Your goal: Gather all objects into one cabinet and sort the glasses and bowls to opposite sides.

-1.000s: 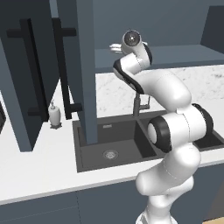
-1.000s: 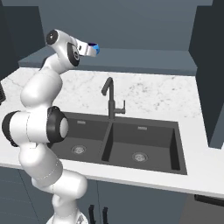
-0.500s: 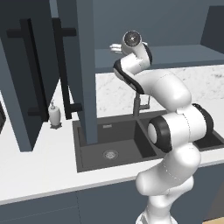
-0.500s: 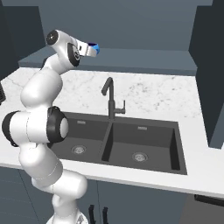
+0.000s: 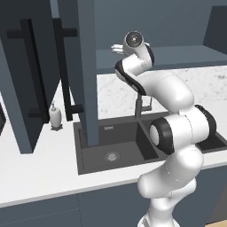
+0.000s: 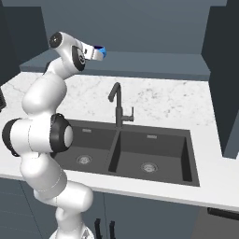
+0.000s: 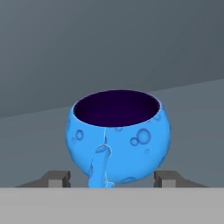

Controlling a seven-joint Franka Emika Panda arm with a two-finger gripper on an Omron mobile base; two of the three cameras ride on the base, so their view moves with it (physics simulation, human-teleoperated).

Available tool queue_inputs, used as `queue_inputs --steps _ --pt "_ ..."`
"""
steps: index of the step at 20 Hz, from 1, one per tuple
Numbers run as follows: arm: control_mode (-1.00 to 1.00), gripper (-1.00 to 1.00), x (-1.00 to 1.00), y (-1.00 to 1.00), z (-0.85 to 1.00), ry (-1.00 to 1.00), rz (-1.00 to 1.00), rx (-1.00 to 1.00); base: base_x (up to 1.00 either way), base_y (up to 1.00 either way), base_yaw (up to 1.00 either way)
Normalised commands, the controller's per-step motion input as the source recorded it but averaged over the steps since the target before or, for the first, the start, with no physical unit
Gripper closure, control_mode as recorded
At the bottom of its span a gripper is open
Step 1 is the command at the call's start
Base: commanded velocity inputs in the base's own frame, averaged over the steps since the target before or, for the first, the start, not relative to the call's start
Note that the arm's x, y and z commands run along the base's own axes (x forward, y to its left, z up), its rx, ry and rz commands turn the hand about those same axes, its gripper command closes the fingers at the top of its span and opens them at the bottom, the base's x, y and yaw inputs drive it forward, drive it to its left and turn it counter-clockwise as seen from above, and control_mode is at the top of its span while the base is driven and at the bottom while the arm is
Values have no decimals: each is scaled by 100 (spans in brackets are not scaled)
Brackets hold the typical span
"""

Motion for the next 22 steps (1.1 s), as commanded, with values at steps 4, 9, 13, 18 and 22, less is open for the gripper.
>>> queue_inputs --steps 4,9,13,18,22 --pt "-100 100 0 0 0 0 0 0 0 0 0" --pt "-100 100 0 0 0 0 0 0 0 0 0" --pt "-100 100 0 0 0 0 0 0 0 0 0" --pt "-100 100 0 0 0 0 0 0 0 0 0" --pt "-100 100 -11 0 0 0 0 0 0 0 0"
